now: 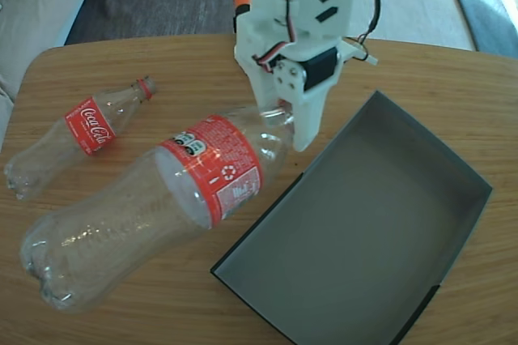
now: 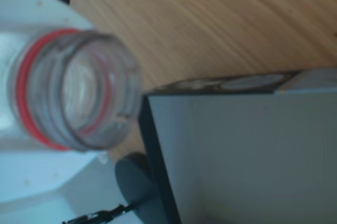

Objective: Grasp the bottles and put them in the box.

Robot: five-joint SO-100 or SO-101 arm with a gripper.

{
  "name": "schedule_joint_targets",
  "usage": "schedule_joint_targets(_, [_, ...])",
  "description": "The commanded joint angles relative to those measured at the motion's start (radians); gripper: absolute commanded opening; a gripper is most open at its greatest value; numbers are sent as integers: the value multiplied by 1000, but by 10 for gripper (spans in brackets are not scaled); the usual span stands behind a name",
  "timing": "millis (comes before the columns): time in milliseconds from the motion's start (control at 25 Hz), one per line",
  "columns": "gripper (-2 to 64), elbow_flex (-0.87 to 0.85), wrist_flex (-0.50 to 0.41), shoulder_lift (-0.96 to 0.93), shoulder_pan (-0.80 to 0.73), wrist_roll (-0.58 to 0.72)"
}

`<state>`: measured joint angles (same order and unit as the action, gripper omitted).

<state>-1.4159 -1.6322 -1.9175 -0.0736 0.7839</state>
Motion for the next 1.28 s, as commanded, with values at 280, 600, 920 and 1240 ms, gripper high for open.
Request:
schedule_joint_targets(280, [0, 43, -11, -64, -371, -238])
schedule_joint_targets(600, [0, -61, 5, -54, -611, -377])
schedule_joint_targets(920, [0, -193, 112, -61, -647, -589])
schedule_joint_targets(1240, [0, -273, 230, -49, -775, -591])
